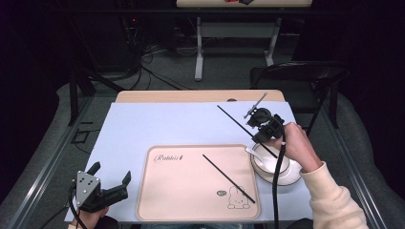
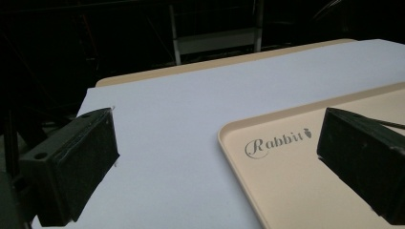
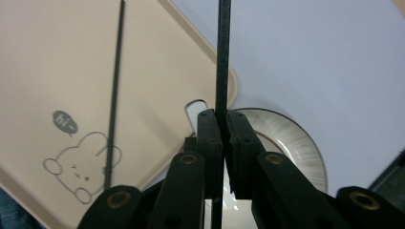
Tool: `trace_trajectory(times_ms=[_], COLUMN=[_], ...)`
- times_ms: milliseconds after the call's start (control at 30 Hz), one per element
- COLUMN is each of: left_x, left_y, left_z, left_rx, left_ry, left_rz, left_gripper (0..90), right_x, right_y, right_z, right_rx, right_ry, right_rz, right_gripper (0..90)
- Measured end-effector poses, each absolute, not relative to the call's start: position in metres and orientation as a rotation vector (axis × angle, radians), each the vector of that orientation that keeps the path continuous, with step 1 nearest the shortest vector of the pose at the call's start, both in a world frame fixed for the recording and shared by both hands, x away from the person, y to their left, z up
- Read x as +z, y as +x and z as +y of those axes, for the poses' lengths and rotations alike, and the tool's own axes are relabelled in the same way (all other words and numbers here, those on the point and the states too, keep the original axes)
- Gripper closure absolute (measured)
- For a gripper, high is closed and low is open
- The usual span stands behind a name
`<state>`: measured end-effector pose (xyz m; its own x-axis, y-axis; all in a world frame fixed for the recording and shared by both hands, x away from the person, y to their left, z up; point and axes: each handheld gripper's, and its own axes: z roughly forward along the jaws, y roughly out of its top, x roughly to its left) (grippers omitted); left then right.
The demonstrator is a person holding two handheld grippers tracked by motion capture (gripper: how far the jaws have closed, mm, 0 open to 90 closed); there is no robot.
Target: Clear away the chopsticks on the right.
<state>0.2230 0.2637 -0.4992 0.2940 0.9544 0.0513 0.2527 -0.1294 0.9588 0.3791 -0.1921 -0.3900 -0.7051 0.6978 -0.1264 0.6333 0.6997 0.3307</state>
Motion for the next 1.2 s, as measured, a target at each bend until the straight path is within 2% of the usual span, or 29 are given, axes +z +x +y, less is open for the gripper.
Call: trace_trajectory(times_ms=[500,1200], left_x=[-0.499,-0.499], left_y=[0.223,0.223], left_z=[0.263,0.263], left_rx=[0.914,0.915], left_ry=[1.598,1.598], left_rz=[1.132,1.127], left_gripper=[0.0,0.0], right_x=[-0.417,-0.481], right_y=[0.366,0.357], right_z=[-0.165,-0.143], right_rx=[0.427,0.393], right_ry=[1.070,1.210], right_rz=[2.719,2.796], right_gripper=[85.4,85.1])
